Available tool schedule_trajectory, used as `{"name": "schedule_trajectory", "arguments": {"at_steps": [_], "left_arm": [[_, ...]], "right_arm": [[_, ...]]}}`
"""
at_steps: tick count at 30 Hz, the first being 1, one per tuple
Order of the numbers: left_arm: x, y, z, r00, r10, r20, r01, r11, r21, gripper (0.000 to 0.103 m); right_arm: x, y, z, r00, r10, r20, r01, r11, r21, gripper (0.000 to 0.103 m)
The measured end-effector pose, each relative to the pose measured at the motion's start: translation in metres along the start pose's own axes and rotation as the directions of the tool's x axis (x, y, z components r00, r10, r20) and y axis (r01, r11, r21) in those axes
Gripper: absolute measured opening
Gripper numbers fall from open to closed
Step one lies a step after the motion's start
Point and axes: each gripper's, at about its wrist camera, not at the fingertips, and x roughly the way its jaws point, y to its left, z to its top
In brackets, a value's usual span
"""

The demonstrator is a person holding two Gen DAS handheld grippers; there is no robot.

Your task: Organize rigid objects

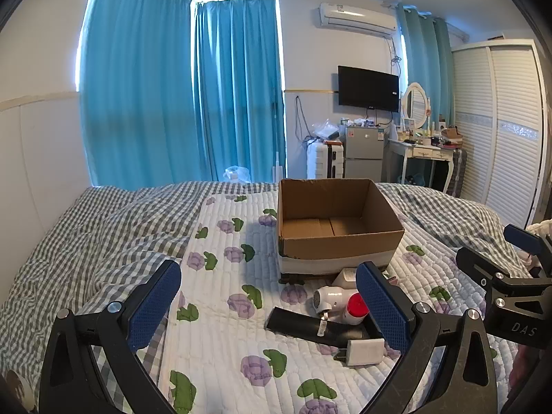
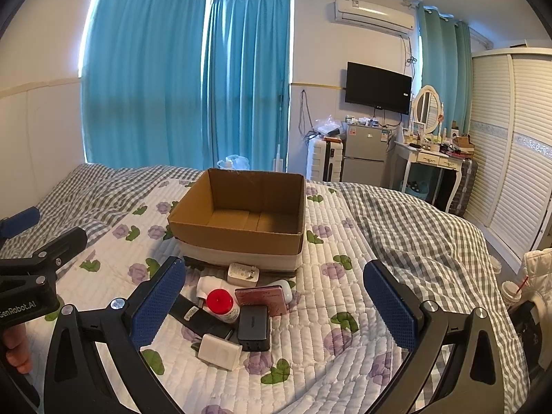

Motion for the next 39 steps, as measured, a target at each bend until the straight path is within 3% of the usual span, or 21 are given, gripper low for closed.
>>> {"name": "schedule_trajectory", "arguments": {"at_steps": [39], "left_arm": [[-0.001, -0.008, 0.006, 1.0, 0.002, -0.02, -0.003, 1.0, -0.025, 0.103]], "right_arm": [[-0.005, 0.0, 0.006, 1.0, 0.0, -0.009, 0.0, 1.0, -0.02, 0.103]]}}
